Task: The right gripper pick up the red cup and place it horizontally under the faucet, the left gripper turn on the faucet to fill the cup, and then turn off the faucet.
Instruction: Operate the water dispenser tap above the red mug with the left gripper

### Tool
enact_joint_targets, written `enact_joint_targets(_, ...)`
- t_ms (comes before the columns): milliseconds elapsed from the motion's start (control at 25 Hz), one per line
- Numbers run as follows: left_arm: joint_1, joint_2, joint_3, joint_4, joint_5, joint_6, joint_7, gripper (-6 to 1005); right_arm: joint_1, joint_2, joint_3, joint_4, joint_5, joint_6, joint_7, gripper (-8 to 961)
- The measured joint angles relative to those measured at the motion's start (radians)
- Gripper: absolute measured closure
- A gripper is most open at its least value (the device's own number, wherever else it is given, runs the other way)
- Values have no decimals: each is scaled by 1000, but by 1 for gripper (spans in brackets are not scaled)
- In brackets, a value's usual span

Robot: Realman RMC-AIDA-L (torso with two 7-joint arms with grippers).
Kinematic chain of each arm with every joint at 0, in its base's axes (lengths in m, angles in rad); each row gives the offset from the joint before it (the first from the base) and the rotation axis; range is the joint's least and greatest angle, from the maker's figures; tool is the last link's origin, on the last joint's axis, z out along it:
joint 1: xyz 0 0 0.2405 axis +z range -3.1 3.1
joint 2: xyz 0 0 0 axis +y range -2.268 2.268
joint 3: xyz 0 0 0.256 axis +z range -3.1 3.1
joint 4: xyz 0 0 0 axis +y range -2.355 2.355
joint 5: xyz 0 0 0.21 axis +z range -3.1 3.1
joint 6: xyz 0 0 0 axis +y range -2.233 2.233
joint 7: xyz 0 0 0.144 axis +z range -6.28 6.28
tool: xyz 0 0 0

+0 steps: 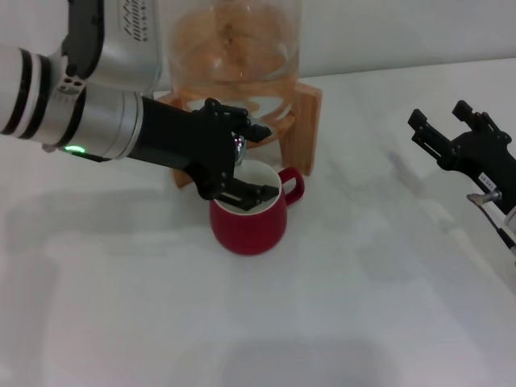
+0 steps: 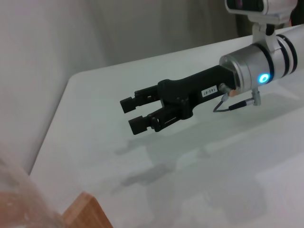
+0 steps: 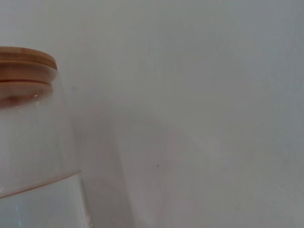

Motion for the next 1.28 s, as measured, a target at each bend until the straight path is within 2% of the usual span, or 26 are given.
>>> enact_joint_targets(1280,-40,-3,25,2,1,2,0,182,3,-1,11,-1,0,0,-2,91)
